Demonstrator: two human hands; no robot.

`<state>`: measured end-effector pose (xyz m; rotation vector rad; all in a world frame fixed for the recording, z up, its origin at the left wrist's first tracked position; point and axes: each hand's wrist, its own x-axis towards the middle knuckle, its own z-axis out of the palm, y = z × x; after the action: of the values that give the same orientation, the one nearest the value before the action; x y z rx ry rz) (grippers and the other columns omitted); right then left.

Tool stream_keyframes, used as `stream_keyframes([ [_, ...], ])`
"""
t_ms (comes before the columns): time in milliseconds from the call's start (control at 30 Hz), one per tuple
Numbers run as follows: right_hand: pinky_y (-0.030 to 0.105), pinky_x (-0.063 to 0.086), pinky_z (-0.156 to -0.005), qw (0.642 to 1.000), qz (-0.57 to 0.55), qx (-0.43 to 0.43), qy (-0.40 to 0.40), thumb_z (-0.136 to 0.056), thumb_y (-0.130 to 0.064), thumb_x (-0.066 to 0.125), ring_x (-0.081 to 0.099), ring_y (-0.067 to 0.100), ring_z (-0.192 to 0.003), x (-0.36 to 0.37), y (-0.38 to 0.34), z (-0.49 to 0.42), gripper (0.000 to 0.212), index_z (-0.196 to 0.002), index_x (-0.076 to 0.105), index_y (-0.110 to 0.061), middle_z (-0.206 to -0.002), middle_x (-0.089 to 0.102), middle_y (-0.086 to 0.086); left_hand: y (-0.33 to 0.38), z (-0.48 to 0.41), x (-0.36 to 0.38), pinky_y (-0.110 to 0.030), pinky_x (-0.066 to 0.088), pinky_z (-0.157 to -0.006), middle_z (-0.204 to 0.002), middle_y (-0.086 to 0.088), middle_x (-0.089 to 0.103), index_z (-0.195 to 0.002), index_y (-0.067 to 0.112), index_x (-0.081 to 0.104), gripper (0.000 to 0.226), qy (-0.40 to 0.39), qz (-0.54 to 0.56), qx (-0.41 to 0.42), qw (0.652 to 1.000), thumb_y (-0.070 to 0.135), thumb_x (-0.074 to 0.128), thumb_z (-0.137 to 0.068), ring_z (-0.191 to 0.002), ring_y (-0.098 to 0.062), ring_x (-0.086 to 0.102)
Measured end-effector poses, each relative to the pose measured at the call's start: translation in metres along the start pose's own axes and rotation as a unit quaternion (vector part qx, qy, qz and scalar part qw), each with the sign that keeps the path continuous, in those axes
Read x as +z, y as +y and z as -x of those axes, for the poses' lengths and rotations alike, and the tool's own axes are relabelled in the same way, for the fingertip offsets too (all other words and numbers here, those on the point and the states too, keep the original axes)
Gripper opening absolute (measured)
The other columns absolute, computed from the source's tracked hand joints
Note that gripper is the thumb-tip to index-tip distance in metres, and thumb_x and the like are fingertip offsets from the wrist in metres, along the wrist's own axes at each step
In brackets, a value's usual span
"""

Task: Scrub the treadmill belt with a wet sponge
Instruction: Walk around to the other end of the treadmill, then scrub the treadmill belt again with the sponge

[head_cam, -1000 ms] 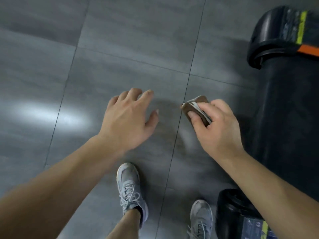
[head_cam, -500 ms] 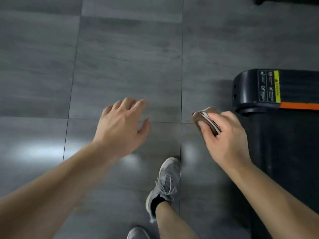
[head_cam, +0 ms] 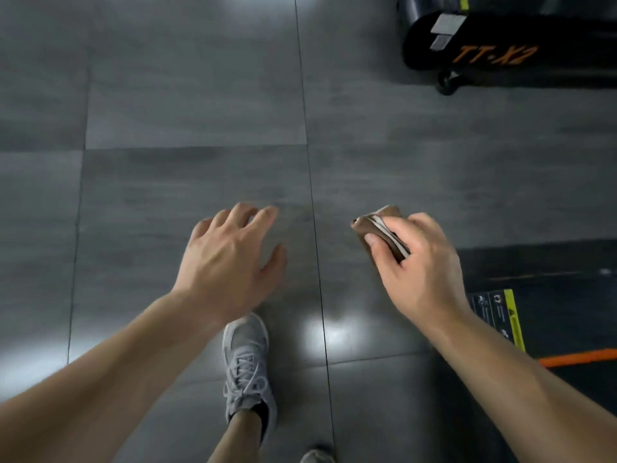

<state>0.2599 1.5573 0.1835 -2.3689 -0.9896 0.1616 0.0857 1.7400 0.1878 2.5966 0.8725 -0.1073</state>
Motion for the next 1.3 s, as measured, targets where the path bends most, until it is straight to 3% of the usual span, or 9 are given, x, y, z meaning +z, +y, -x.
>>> stream_keyframes([
  [167,0.034,0.05,-0.066,0.999,0.005,0.043,0.016,-0.091,-0.029,0.071,0.058,0.023,-0.082,0.012,0.011,-0.094,0.019,-0.106,0.072,-0.016,-0.091,0.057,0.0,0.003,-0.115,-0.024,-0.046,0.044,-0.098,-0.123,-0.006,0.063,-0.136,0.021,0.055,0.058,-0.021,-0.009,0.021,1.0,0.053,0.045,-0.088,-0.112,-0.035,0.061],
  [400,0.021,0.041,-0.074,0.998,-0.009,0.045,0.038,-0.095,-0.032,0.066,0.057,0.017,-0.087,0.011,0.058,-0.228,0.023,-0.108,0.073,-0.016,-0.095,0.06,0.0,0.039,-0.278,-0.04,-0.045,0.041,-0.101,-0.127,-0.004,0.061,-0.138,0.023,0.054,0.062,-0.024,-0.018,0.05,0.998,0.058,0.037,-0.09,-0.116,-0.033,0.058],
  [500,0.029,0.047,-0.074,0.997,-0.009,0.048,0.056,-0.094,-0.038,0.06,0.058,0.017,-0.085,0.007,0.094,-0.29,0.029,-0.107,0.073,-0.015,-0.094,0.06,0.001,0.063,-0.354,-0.035,-0.044,0.038,-0.104,-0.129,-0.002,0.058,-0.14,0.024,0.051,0.061,-0.038,-0.014,0.051,0.998,0.057,0.036,-0.091,-0.12,-0.03,0.055],
  [667,0.027,0.045,-0.076,0.995,-0.008,0.034,0.098,-0.093,-0.034,0.063,0.057,0.019,-0.087,-0.007,0.148,-0.402,0.028,-0.105,0.074,-0.012,-0.094,0.063,0.006,0.099,-0.47,-0.035,-0.044,0.037,-0.104,-0.133,-0.002,0.056,-0.142,0.025,0.047,0.058,-0.051,-0.031,0.04,0.997,0.056,0.034,-0.095,-0.12,-0.03,0.054],
  [800,0.036,0.053,-0.072,0.997,-0.002,0.031,0.078,-0.093,-0.034,0.063,0.061,0.024,-0.087,-0.021,0.178,-0.481,0.026,-0.108,0.074,-0.015,-0.097,0.061,0.004,0.124,-0.549,-0.041,-0.044,0.035,-0.107,-0.137,-0.002,0.054,-0.145,0.026,0.044,0.054,-0.052,-0.031,0.041,0.997,0.053,0.04,-0.099,-0.126,-0.029,0.051],
  [900,0.043,0.055,-0.076,0.997,-0.009,0.04,0.067,-0.092,-0.031,0.064,0.062,0.026,-0.09,-0.026,0.195,-0.537,0.025,-0.109,0.073,-0.015,-0.099,0.06,0.004,0.141,-0.606,-0.05,-0.046,0.036,-0.107,-0.137,-0.003,0.054,-0.145,0.025,0.044,0.06,-0.054,-0.032,0.046,0.997,0.057,0.033,-0.095,-0.125,-0.03,0.052],
  [1100,0.042,0.056,-0.076,0.997,-0.01,0.05,0.052,-0.095,-0.03,0.064,0.06,0.02,-0.091,-0.03,0.221,-0.648,0.022,-0.111,0.072,-0.017,-0.102,0.059,-0.001,0.162,-0.725,-0.061,-0.045,0.034,-0.109,-0.143,-0.002,0.051,-0.15,0.024,0.04,0.058,-0.067,-0.016,0.055,0.996,0.052,0.041,-0.099,-0.13,-0.027,0.049],
  [1300,0.042,0.056,-0.075,0.998,-0.012,0.045,0.045,-0.095,-0.031,0.063,0.06,0.019,-0.091,-0.024,0.25,-0.748,0.023,-0.111,0.072,-0.018,-0.101,0.058,-0.002,0.175,-0.821,-0.057,-0.046,0.04,-0.101,-0.134,-0.003,0.057,-0.144,0.024,0.046,0.057,-0.065,-0.028,0.054,0.996,0.055,0.036,-0.097,-0.121,-0.031,0.055],
])
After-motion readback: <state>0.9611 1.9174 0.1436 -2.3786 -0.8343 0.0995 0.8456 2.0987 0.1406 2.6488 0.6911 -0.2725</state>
